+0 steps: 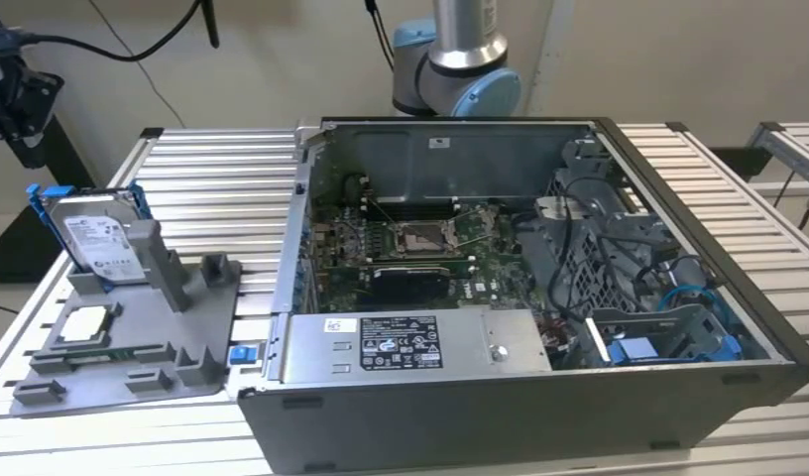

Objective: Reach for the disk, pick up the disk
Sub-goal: 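Pick up the disk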

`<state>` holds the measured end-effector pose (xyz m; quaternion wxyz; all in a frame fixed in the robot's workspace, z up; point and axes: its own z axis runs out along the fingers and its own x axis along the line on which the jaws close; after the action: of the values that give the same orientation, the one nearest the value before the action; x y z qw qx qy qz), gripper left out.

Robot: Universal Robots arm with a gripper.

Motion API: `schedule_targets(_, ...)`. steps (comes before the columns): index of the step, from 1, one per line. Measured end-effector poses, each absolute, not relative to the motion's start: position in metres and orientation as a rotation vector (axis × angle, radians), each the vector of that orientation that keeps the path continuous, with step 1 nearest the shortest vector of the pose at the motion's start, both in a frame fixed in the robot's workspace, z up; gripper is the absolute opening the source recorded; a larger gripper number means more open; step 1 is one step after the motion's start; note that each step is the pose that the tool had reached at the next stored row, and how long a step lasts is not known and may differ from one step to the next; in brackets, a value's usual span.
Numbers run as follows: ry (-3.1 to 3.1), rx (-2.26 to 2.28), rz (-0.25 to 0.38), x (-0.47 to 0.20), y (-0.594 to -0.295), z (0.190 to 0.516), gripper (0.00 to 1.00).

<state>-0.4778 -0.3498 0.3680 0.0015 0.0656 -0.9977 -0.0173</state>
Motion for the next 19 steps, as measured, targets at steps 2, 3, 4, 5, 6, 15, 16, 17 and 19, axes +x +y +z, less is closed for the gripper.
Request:
schedule_targets(2,-3.13,0.228,-0.054,-0.4778,-0.3498,0.368,0.0)
schedule_targets(3,-3.129,0.237,-0.054,-0.4779,-0.3498,0.368,0.0)
schedule_targets(4,-3.128,0.245,-0.054,-0.4779,-0.3498,0.368,0.0)
schedule_targets(5,-3.128,0.251,-0.054,-0.4779,-0.3498,0.368,0.0)
schedule_targets(6,-3.127,0.254,-0.054,-0.4779,-0.3498,0.368,0.0)
schedule_targets(15,-3.127,0.256,-0.054,-0.4778,-0.3499,0.368,0.0)
schedule_targets(16,-3.127,0.256,-0.054,-0.4778,-0.3499,0.368,0.0)
schedule_targets(17,-3.127,0.256,-0.054,-0.4778,-0.3499,0.368,0.0)
schedule_targets(19,-3.127,0.256,-0.054,-0.4779,-0.3498,0.368,0.0)
